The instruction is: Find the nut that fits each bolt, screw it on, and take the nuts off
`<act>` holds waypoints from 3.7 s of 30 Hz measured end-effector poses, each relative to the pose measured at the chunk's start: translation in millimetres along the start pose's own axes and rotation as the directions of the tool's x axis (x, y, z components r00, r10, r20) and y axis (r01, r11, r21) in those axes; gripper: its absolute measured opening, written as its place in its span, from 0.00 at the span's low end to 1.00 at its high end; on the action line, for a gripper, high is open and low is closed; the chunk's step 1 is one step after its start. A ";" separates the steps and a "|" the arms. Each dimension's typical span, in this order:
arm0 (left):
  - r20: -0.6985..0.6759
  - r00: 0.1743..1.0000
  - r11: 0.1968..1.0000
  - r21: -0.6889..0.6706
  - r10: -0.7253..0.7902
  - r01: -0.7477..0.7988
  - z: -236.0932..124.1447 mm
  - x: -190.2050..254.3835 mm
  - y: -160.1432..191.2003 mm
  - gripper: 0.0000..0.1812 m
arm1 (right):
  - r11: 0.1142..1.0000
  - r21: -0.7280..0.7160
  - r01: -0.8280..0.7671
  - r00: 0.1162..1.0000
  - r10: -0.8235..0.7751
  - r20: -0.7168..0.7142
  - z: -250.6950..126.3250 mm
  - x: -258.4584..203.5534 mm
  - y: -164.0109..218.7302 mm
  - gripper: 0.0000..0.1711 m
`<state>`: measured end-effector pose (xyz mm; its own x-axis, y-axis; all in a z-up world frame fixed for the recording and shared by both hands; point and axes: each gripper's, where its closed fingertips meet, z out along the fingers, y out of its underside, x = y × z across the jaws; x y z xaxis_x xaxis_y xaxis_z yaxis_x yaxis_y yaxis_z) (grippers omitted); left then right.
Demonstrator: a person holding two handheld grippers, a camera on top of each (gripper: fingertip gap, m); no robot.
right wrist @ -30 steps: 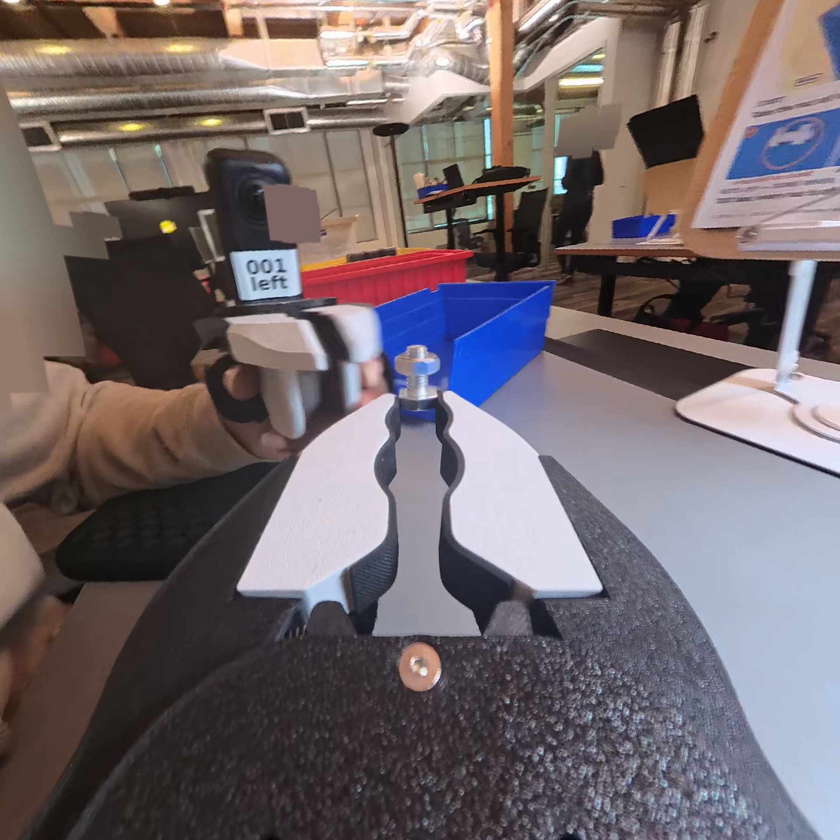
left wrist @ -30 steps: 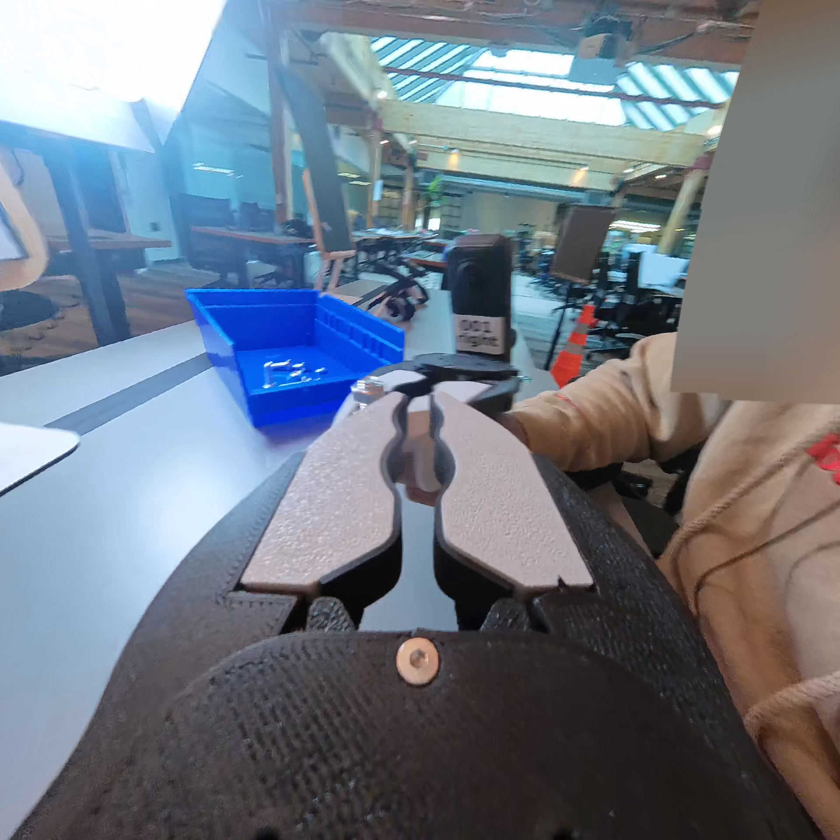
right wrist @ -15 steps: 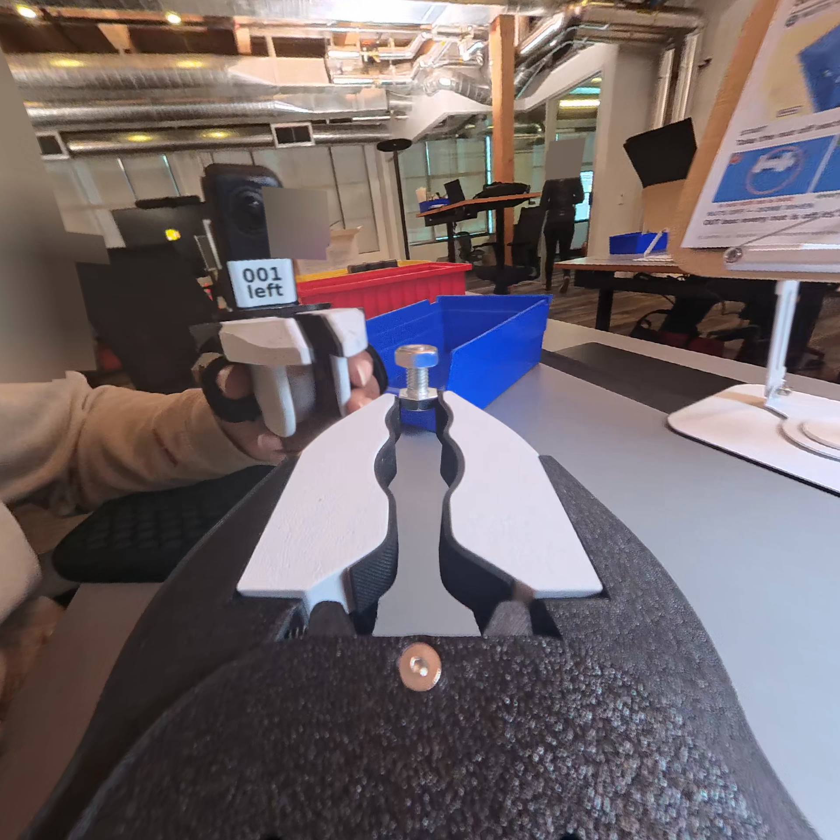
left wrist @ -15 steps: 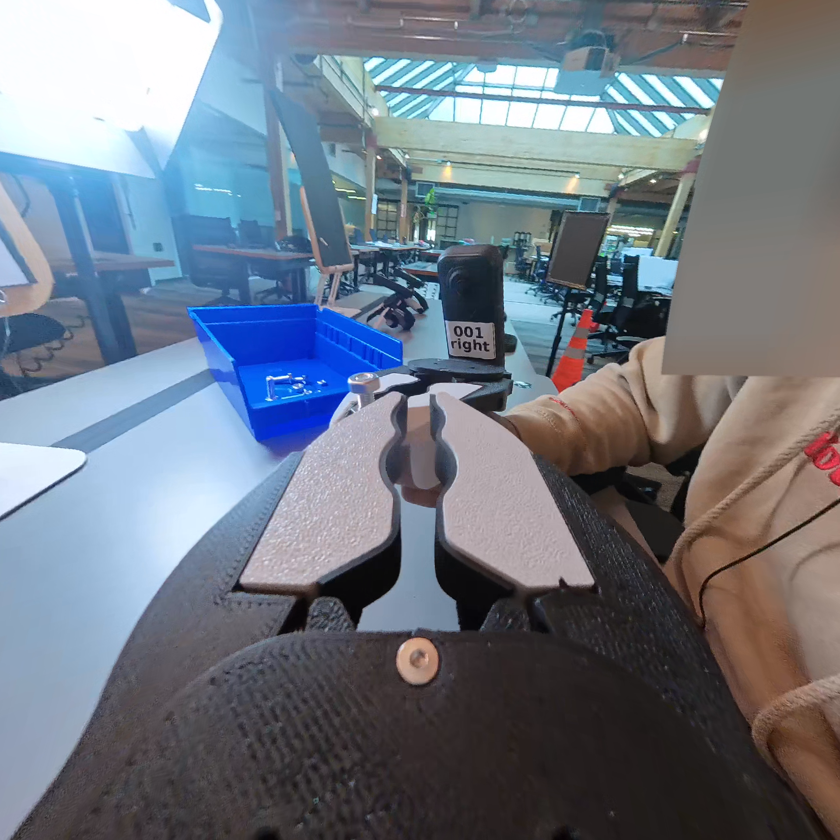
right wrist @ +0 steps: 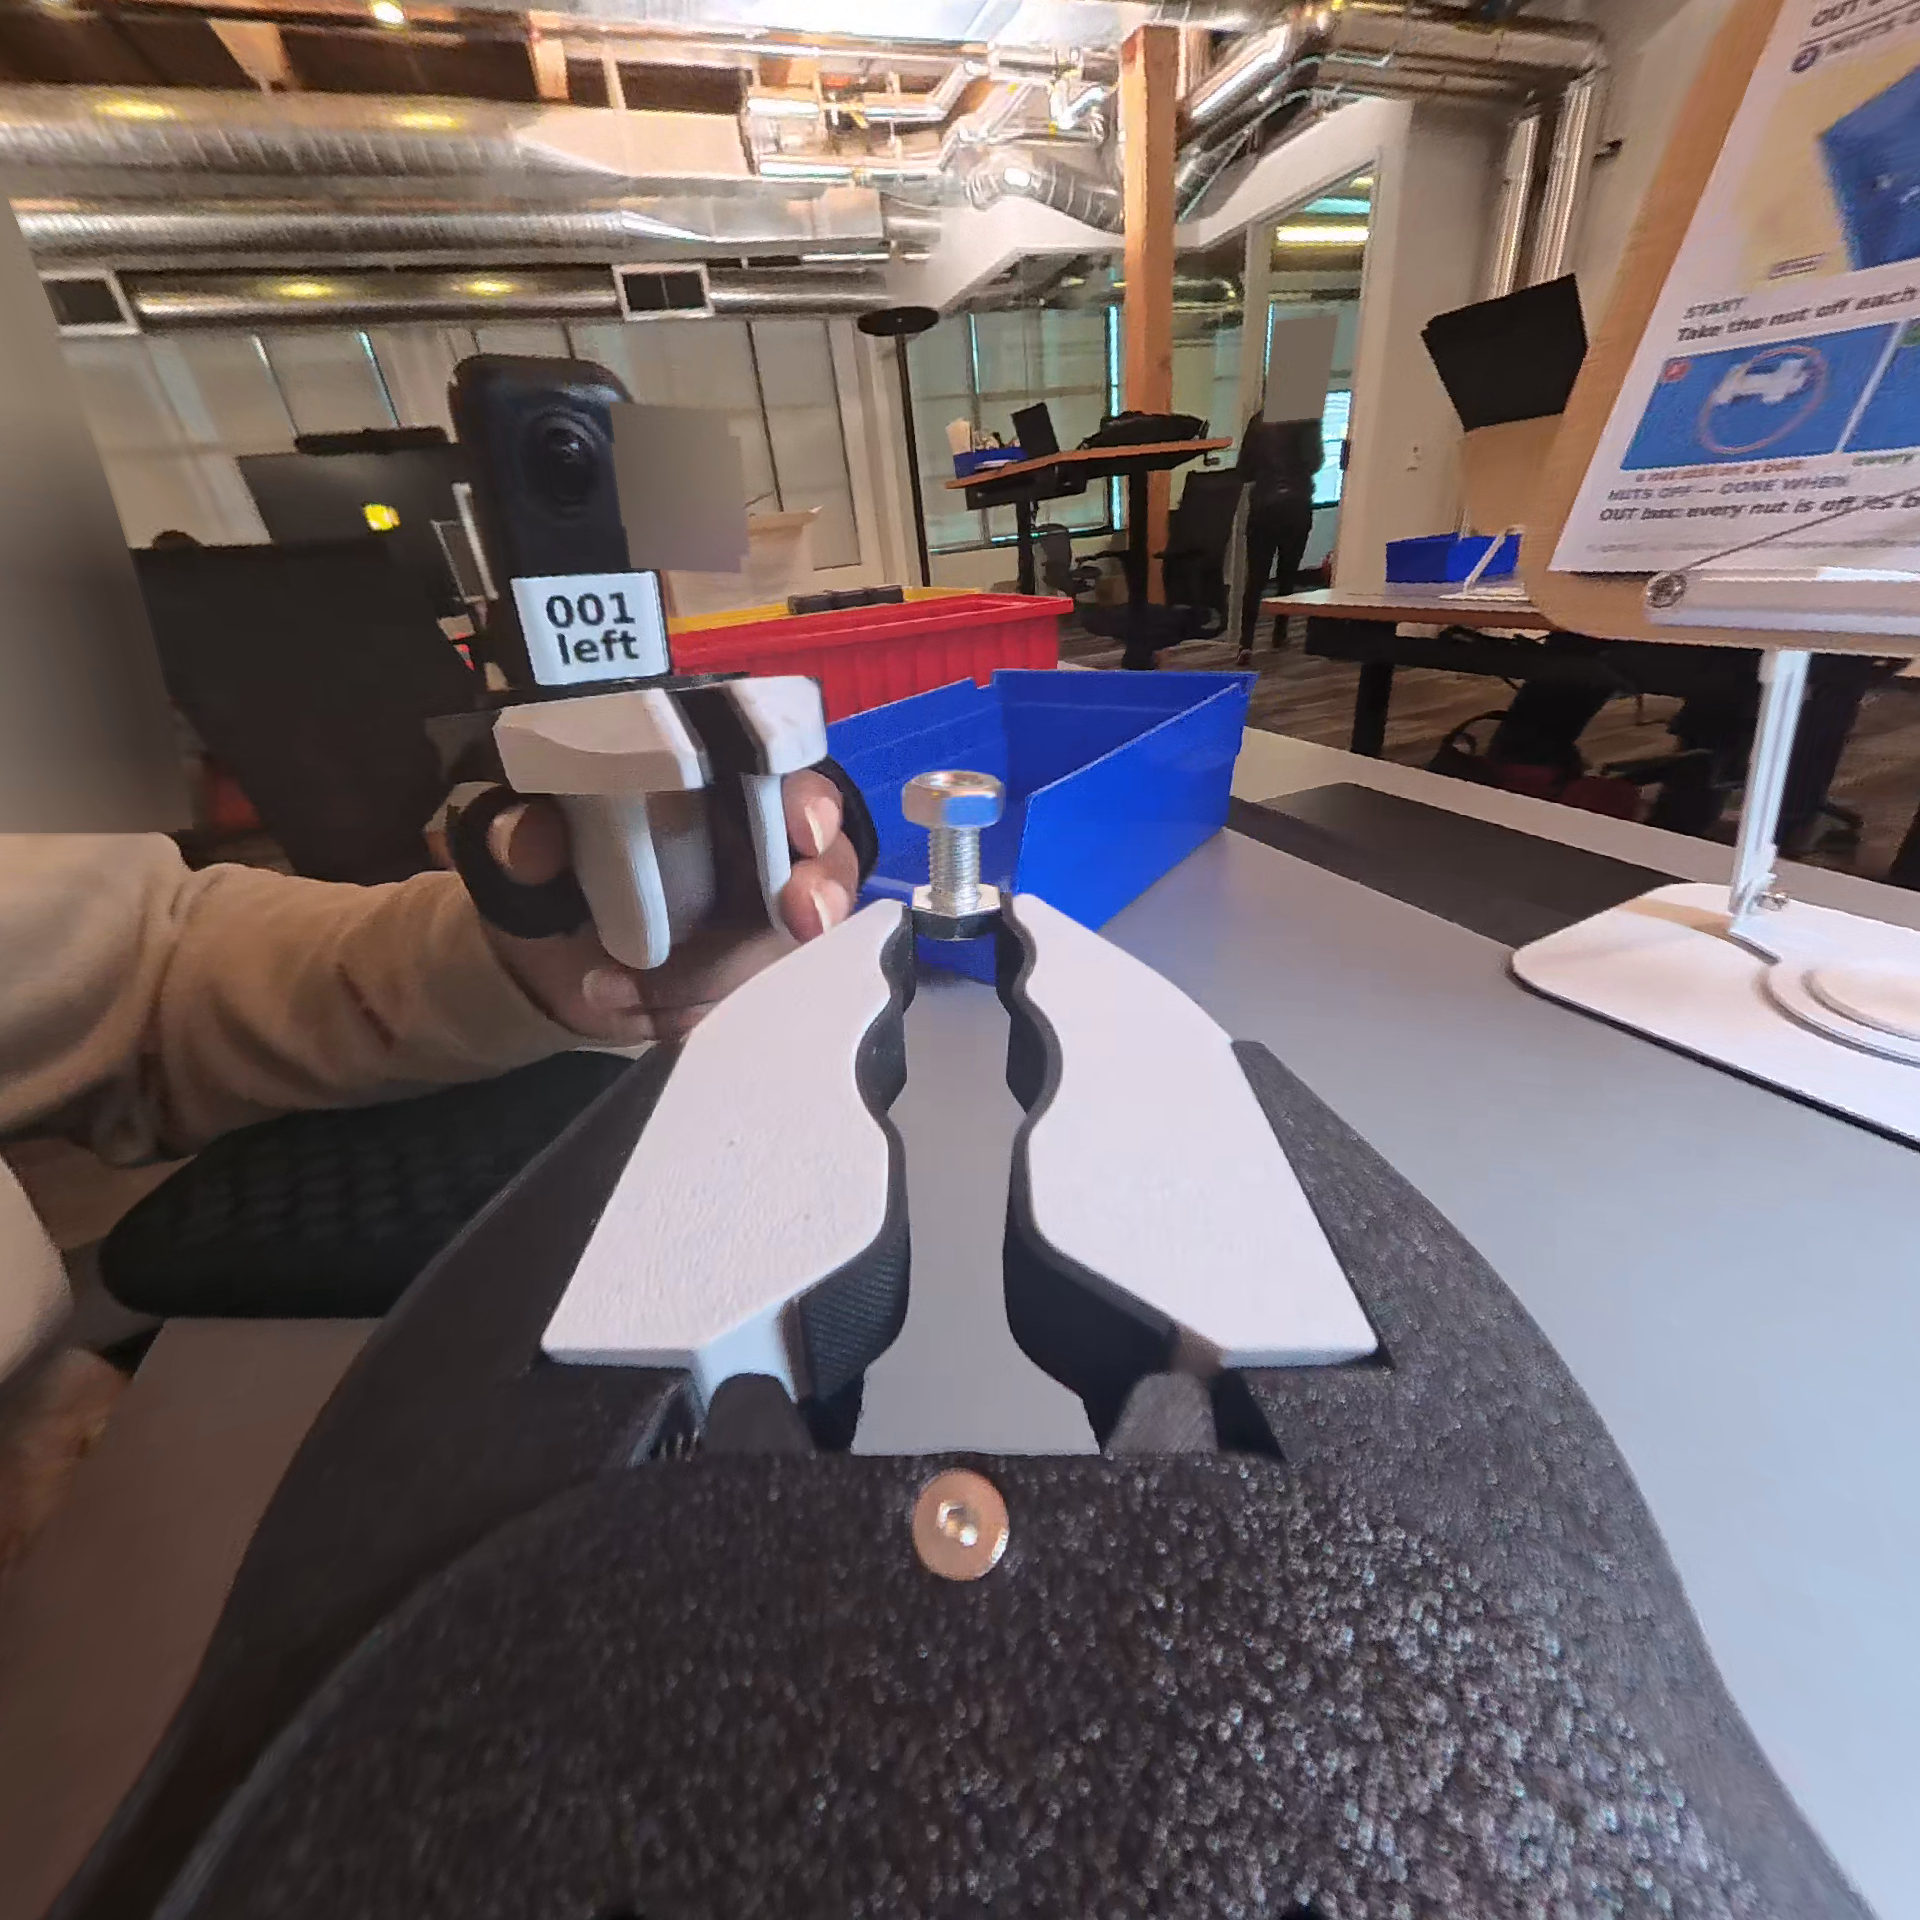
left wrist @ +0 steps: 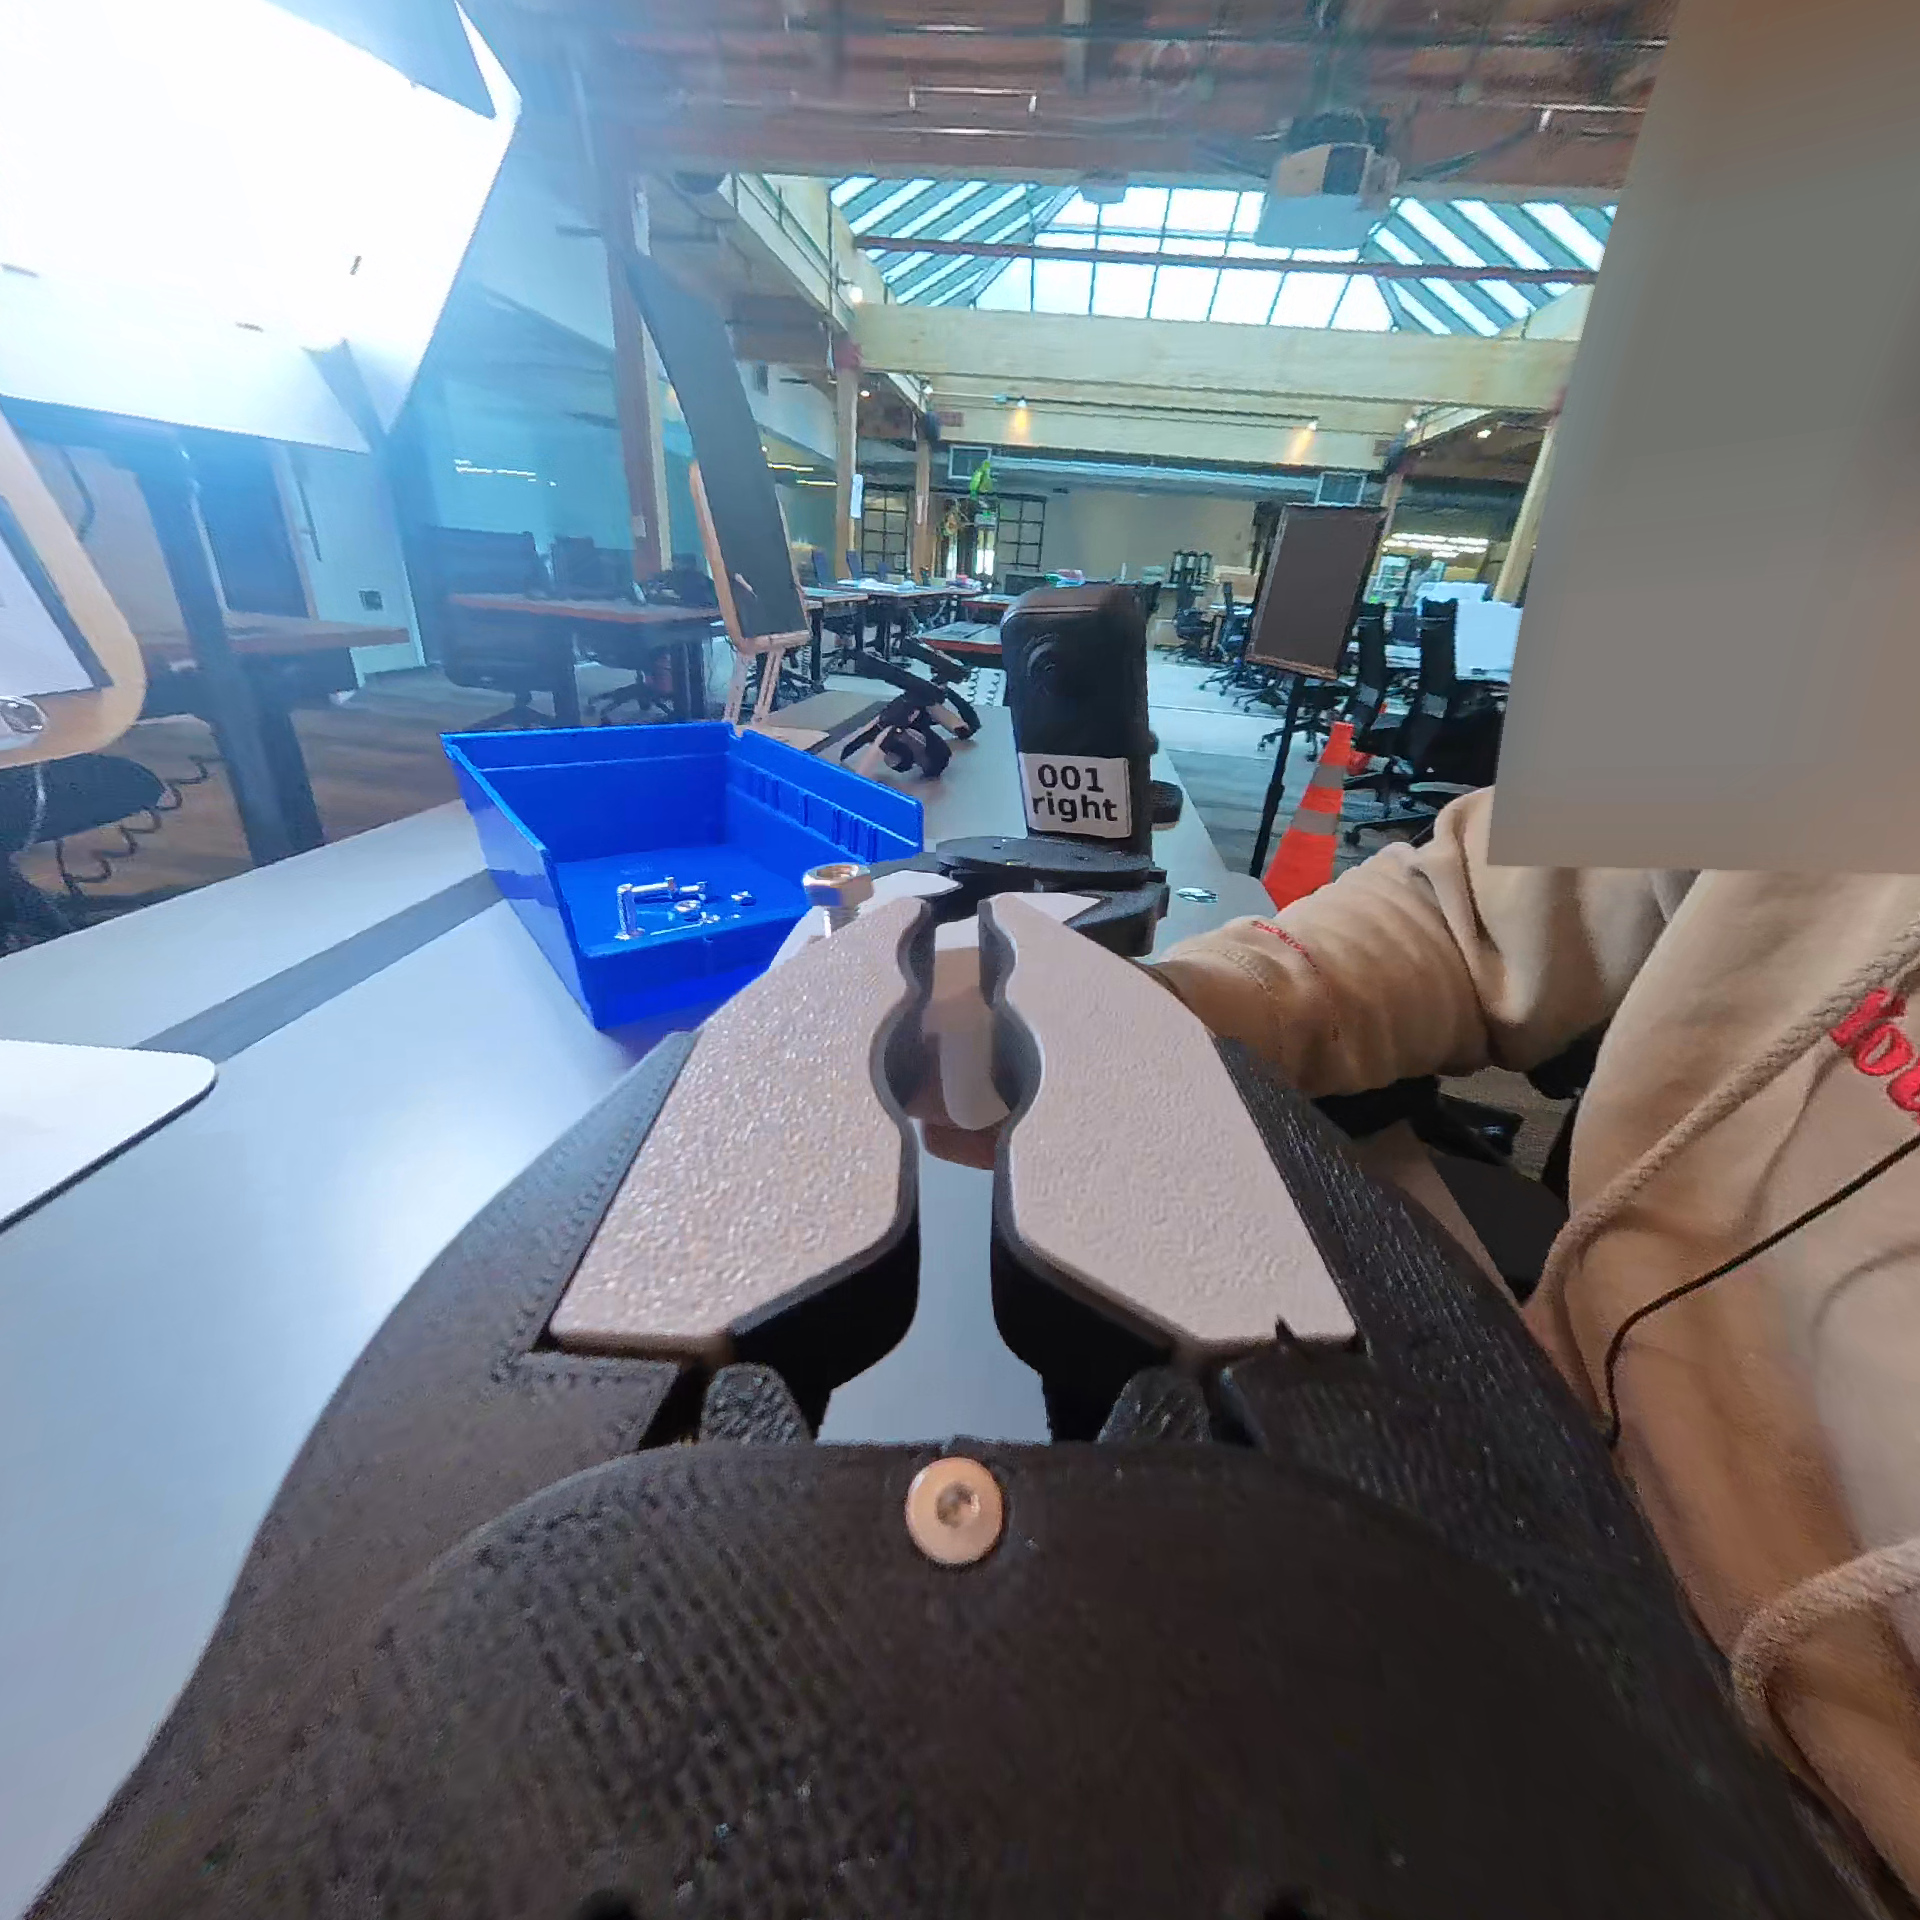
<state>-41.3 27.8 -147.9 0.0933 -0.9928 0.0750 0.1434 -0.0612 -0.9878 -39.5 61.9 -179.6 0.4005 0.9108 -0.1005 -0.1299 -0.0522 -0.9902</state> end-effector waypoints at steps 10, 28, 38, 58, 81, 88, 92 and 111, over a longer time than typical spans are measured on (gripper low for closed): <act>0.044 0.999 0.998 -0.060 0.005 -0.003 5.7 -5.9 12.6 0.14 | 0.998 -0.036 0.043 0.998 -0.041 0.056 8.4 -19.2 8.9 0.08; 0.069 0.997 0.995 -0.098 0.022 -0.016 5.8 -10.8 19.3 0.08 | 0.997 -0.062 0.051 0.996 -0.046 0.078 10.4 -24.2 14.0 0.09; 0.091 0.995 0.998 -0.056 0.044 -0.039 0.7 -14.8 11.0 0.04 | 0.998 -0.057 0.012 1.000 -0.011 0.018 6.7 -9.5 11.4 0.08; 0.185 0.980 0.990 -0.135 0.070 -0.045 3.3 -25.2 26.0 0.08 | 0.991 -0.126 0.042 0.999 -0.043 -0.006 11.1 -10.5 26.4 0.08; 0.062 0.997 0.998 -0.046 0.047 -0.044 4.3 -2.9 11.8 0.06 | 0.998 -0.009 -0.060 0.998 0.060 -0.019 3.7 0.0 7.8 0.08; 0.110 0.994 0.999 -0.040 0.014 -0.009 3.0 -14.2 12.7 0.11 | 0.999 -0.021 -0.027 0.999 0.028 0.038 8.1 -14.1 10.2 0.08; 0.097 0.995 0.998 -0.063 0.009 -0.003 5.6 -11.5 18.0 0.10 | 0.999 -0.041 -0.003 0.997 0.006 0.074 11.3 -23.3 14.8 0.08; 0.250 0.963 0.981 -0.187 0.104 -0.058 -22.0 -41.6 48.0 0.09 | 0.625 -0.721 -0.300 0.727 -0.339 -0.597 -196.4 261.6 -25.7 0.09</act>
<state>-60.0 63.9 -201.4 0.3510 -0.9364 0.0036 -0.0487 -0.0220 -0.9986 246.8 221.1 -199.5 0.8765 0.4358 0.2043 0.4523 -0.6006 -0.6593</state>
